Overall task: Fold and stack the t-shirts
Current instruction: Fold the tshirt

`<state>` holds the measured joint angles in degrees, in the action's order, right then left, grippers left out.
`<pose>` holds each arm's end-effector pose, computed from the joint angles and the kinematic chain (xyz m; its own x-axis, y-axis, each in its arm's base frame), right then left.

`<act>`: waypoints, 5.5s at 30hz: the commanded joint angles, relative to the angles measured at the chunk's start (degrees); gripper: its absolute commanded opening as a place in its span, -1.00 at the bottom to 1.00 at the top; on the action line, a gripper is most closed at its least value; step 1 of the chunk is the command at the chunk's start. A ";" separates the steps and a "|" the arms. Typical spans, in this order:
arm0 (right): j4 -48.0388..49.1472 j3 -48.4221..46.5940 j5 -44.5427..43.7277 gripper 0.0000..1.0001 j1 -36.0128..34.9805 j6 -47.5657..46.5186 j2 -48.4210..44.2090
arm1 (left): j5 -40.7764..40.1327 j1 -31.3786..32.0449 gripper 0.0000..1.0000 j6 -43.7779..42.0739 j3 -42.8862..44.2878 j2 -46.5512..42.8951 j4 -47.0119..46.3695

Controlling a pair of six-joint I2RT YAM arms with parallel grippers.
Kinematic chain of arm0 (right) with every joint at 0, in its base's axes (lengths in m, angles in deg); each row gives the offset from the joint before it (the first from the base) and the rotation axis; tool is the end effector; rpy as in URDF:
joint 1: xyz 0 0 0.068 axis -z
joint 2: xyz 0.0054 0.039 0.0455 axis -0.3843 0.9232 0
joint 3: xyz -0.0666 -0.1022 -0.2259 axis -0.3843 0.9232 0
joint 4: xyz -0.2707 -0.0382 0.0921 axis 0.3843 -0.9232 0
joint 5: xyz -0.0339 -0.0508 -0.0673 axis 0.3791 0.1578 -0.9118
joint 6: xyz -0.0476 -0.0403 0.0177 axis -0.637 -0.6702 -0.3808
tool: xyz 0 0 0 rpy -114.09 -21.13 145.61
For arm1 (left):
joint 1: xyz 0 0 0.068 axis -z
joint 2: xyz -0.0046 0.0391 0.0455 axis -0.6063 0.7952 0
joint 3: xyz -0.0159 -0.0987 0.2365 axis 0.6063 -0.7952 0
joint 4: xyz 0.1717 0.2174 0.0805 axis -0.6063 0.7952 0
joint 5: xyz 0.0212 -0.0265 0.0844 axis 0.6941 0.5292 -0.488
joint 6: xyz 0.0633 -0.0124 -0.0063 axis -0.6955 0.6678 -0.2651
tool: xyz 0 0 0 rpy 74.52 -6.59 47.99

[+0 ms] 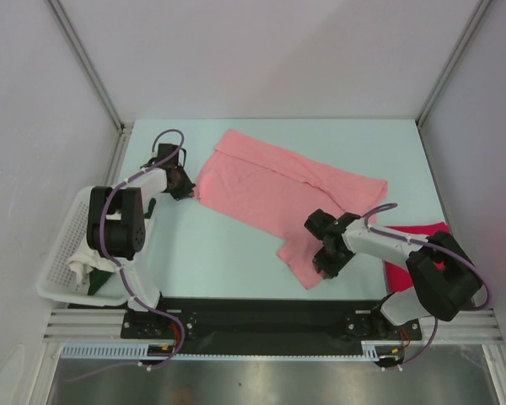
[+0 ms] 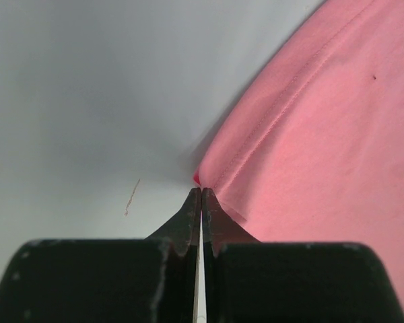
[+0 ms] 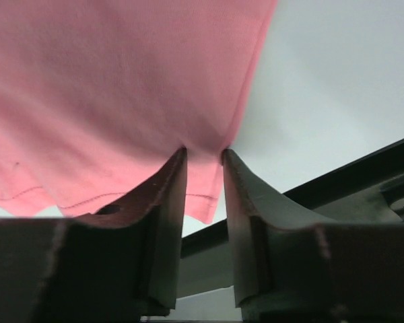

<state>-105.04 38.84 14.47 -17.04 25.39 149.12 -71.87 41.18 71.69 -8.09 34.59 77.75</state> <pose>0.1909 0.1497 0.1071 -0.7208 0.6804 -0.1319 0.6859 0.7277 0.0053 0.4086 -0.0280 0.1190 -0.7503 -0.5164 -0.4129 -0.4283 0.8553 -0.2915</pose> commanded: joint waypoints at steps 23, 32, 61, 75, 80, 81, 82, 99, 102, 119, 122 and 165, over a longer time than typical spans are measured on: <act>-0.16 1.02 -3.25 -1.00 10.79 -19.07 -15.74 | 3.07 0.27 -0.99 0.08 2.42 -6.74 -1.96; -2.09 -13.21 -0.95 -1.00 23.28 -33.56 -11.27 | 6.23 0.98 -0.99 1.66 9.97 -4.01 -3.89; 0.89 -38.54 7.58 -1.00 39.20 -49.23 16.77 | 6.58 1.68 -0.99 6.94 39.33 18.66 0.67; 0.72 -41.97 6.96 -1.00 42.19 -50.37 19.76 | 5.35 1.94 -0.99 7.64 42.76 22.09 1.29; 1.50 -42.41 8.71 -1.00 42.71 -50.37 21.08 | 5.62 1.86 -0.99 7.64 43.73 23.49 1.38; 1.68 -42.41 8.98 -1.00 42.80 -50.37 21.52 | 5.70 1.86 -0.99 7.64 44.25 23.85 1.46; 2.03 -42.41 9.15 -1.00 42.80 -50.37 21.70 | 5.88 1.86 -0.99 7.73 44.34 24.02 1.55; 11.84 -38.37 8.27 -0.88 45.70 -46.95 24.77 | 1.44 2.47 -0.44 4.66 55.58 30.97 4.87; 15.90 -38.54 9.16 -0.46 46.93 -45.54 27.40 | -5.52 3.17 -0.17 0.09 55.78 28.26 8.58; 8.09 -44.87 -3.75 -0.53 20.86 -42.13 24.85 | 23.17 8.18 -0.23 -4.75 29.82 15.93 -0.91; 9.42 -45.57 -3.41 -1.00 17.68 -39.13 28.72 | 25.73 8.18 -0.31 -2.91 33.69 20.06 -0.03; 6.60 -46.47 6.32 -0.89 26.71 -44.22 24.88 | 24.69 5.28 -0.28 -3.26 31.17 15.25 4.54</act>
<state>-98.63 -10.71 16.97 5.00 -17.69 180.42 -47.76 46.69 69.66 24.17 56.14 82.71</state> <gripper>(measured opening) 0.033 0.357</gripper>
